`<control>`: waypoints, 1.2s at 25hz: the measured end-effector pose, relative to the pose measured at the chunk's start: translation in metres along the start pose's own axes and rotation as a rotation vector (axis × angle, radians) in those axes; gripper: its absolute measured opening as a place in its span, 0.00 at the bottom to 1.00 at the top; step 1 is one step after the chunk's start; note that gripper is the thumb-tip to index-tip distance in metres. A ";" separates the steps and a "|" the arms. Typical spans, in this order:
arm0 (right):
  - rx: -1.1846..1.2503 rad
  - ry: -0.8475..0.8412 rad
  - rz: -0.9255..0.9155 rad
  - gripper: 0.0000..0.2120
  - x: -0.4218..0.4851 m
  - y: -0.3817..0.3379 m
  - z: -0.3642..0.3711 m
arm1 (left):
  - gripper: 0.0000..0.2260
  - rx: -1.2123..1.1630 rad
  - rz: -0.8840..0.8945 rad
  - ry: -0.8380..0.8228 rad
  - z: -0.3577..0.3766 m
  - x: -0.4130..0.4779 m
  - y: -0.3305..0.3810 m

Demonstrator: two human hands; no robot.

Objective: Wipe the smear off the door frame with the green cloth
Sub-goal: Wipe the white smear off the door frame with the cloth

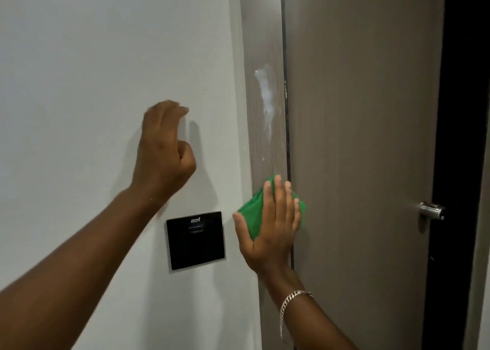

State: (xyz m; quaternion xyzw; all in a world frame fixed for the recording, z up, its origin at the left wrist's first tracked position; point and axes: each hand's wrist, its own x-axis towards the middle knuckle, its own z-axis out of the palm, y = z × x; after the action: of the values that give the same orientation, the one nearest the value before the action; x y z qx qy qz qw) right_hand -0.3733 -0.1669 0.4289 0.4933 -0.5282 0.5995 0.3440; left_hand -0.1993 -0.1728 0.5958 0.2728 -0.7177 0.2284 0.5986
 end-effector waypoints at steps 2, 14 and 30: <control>-0.038 0.020 -0.084 0.36 0.001 0.014 0.001 | 0.26 0.235 0.105 -0.108 0.005 0.009 -0.016; 0.013 0.070 -0.102 0.33 0.043 0.016 0.003 | 0.34 0.626 0.165 -0.118 0.024 0.013 -0.031; 0.028 0.067 -0.281 0.31 0.064 0.016 0.004 | 0.38 0.640 0.201 -0.069 0.023 0.046 -0.036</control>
State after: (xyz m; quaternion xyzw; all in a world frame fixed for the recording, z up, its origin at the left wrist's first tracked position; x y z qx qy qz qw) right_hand -0.4046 -0.1805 0.4848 0.5469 -0.4336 0.5689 0.4350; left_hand -0.1991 -0.2202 0.6374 0.3822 -0.6529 0.4905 0.4324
